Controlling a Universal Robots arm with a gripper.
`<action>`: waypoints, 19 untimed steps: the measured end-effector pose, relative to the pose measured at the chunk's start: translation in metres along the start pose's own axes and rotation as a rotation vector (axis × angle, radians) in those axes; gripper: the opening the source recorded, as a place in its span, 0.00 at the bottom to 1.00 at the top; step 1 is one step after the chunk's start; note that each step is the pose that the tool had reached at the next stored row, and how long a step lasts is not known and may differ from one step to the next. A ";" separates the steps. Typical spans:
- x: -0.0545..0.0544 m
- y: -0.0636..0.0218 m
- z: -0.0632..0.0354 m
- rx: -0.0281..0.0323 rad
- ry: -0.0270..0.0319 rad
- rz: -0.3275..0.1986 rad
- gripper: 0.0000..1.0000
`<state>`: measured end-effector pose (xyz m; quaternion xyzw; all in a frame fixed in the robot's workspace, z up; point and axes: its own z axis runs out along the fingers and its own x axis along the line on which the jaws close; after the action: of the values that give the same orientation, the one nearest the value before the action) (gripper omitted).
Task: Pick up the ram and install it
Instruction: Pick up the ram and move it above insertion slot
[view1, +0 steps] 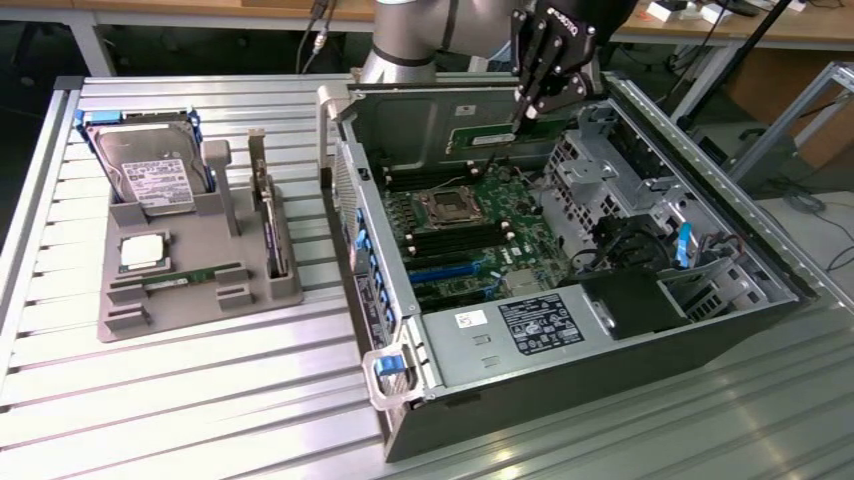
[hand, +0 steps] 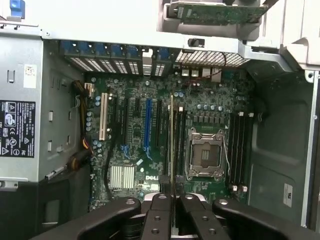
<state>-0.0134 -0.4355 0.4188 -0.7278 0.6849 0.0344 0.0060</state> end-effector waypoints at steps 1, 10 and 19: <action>0.000 -0.0032 -0.0001 0.0000 -0.0001 0.000 0.12; 0.002 -0.0322 -0.0013 0.0000 0.0000 0.000 0.12; 0.003 -0.0585 -0.0024 0.0000 0.0000 0.000 0.12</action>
<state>0.0453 -0.4355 0.4188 -0.7277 0.6850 0.0344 0.0060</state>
